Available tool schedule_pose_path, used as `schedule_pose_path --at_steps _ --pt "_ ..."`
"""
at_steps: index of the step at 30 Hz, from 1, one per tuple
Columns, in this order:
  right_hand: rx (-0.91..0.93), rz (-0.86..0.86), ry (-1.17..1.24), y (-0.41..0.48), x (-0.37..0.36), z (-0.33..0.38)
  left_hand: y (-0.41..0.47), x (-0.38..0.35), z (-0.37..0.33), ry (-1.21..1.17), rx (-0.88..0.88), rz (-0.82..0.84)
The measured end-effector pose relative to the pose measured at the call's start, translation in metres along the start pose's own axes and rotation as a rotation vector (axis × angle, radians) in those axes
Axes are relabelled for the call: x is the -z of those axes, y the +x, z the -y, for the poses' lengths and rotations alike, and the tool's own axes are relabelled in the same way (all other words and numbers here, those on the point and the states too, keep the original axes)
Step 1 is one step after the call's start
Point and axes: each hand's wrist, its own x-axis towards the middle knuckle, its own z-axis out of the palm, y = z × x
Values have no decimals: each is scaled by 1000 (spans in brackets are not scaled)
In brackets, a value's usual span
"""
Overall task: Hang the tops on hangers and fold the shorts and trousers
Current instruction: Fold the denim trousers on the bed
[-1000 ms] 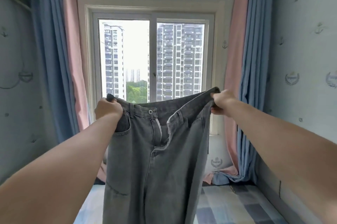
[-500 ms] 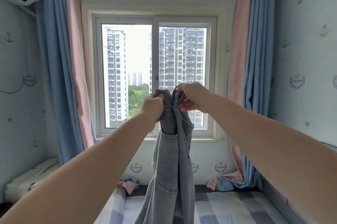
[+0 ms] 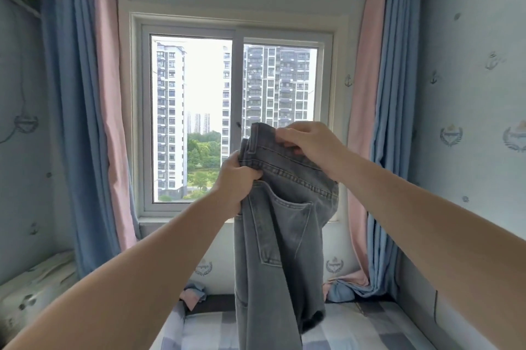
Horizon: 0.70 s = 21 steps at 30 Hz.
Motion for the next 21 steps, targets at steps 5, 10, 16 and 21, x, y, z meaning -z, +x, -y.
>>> schedule_pose_path --at_steps 5,10,16,21 --pt "-352 -94 92 -19 -3 -66 10 47 -26 -144 60 79" --pt "-603 453 699 -40 -54 -93 13 101 -44 -144 87 116" --pt "-405 73 462 -2 -108 -15 18 194 -65 -5 176 187" --pt "-289 70 421 16 -147 46 26 258 -93 -24 168 146"
